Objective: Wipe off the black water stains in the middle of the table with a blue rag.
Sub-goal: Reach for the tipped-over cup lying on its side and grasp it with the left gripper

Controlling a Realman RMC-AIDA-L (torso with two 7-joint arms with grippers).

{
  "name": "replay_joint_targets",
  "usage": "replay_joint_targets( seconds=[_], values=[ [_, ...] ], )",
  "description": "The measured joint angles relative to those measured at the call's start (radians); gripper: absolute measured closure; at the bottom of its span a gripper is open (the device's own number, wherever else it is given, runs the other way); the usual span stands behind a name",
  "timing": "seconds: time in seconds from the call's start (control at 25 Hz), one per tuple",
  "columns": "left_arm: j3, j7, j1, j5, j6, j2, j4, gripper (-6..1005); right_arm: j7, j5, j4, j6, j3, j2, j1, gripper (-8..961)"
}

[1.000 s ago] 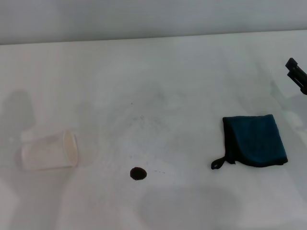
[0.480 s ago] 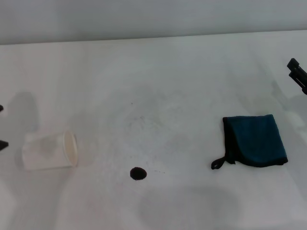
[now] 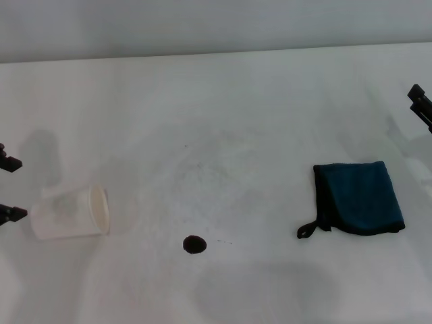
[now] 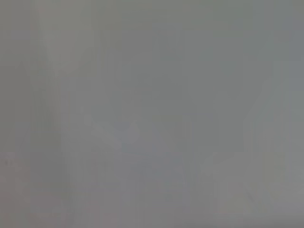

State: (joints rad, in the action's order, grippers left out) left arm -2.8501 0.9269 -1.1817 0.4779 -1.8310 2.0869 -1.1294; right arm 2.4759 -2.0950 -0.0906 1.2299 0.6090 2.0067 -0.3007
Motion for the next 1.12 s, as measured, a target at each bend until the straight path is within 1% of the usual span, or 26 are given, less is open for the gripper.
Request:
replay_joint_targets(
  seconds=[0.76, 1.12],
  values=[
    [0.002, 0.043, 0.018, 0.013, 0.168, 0.002, 0.200, 118, -0.006, 0.000, -0.013, 0.005, 0.000, -0.003, 0.016, 124],
    [0.002, 0.042, 0.017, 0.015, 0.243, -0.001, 0.308, 117, -0.006, 0.000, -0.014, 0.001, 0.000, -0.003, 0.014, 125]
  ],
)
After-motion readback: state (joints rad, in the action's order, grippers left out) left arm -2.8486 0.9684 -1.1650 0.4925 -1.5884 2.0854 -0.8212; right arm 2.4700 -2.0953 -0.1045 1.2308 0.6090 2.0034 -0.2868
